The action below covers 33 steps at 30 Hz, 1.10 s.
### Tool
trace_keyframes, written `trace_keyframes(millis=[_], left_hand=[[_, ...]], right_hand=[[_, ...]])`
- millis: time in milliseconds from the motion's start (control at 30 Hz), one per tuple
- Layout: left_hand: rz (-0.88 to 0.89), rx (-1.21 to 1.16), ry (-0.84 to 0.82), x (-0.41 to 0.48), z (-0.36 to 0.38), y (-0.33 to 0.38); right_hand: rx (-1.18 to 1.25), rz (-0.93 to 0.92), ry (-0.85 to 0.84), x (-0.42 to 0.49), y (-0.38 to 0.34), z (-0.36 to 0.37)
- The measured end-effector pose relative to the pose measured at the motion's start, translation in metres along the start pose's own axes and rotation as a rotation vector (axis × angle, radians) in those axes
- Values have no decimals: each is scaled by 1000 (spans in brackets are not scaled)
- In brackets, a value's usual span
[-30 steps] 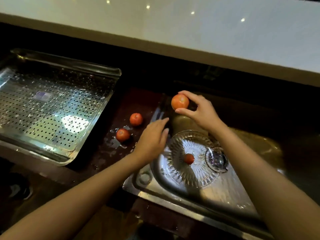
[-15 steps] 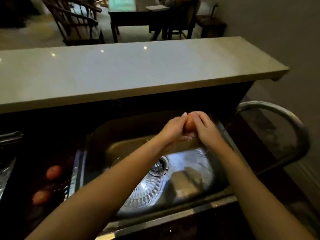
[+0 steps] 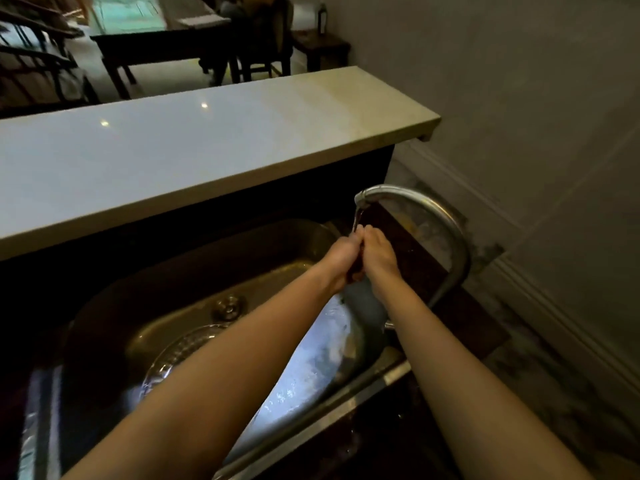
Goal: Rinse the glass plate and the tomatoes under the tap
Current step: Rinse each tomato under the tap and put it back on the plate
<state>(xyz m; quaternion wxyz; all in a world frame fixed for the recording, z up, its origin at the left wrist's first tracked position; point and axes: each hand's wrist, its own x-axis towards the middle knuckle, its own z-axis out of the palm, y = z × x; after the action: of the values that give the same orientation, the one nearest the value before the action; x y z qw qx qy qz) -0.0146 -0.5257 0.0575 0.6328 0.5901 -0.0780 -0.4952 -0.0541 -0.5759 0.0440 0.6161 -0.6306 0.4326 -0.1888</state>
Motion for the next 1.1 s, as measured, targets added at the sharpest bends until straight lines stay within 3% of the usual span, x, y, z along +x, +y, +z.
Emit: trace_keyframes(millis=[233, 367, 433, 567, 700, 933, 1100], left_hand=[[2, -126, -146, 9, 2, -3], [-34, -120, -77, 13, 1, -3], [-77, -150, -58, 15, -2, -3], [-135, -292, -140, 17, -5, -1], [-100, -314, -162, 20, -4, -3], [-95, -341, -120, 23, -7, -7], [-80, -314, -140, 20, -6, -11]], right_hand=[[72, -40, -16, 9, 0, -20], [-71, -39, -169, -3, -1, -34], [-220, -47, -175, -10, -1, -40], [-704, -111, 86, -32, 5, -51], [-958, -164, 99, -61, 33, -52], [-815, -44, 240, -58, 58, -45], [-764, -116, 274, -59, 70, -46]])
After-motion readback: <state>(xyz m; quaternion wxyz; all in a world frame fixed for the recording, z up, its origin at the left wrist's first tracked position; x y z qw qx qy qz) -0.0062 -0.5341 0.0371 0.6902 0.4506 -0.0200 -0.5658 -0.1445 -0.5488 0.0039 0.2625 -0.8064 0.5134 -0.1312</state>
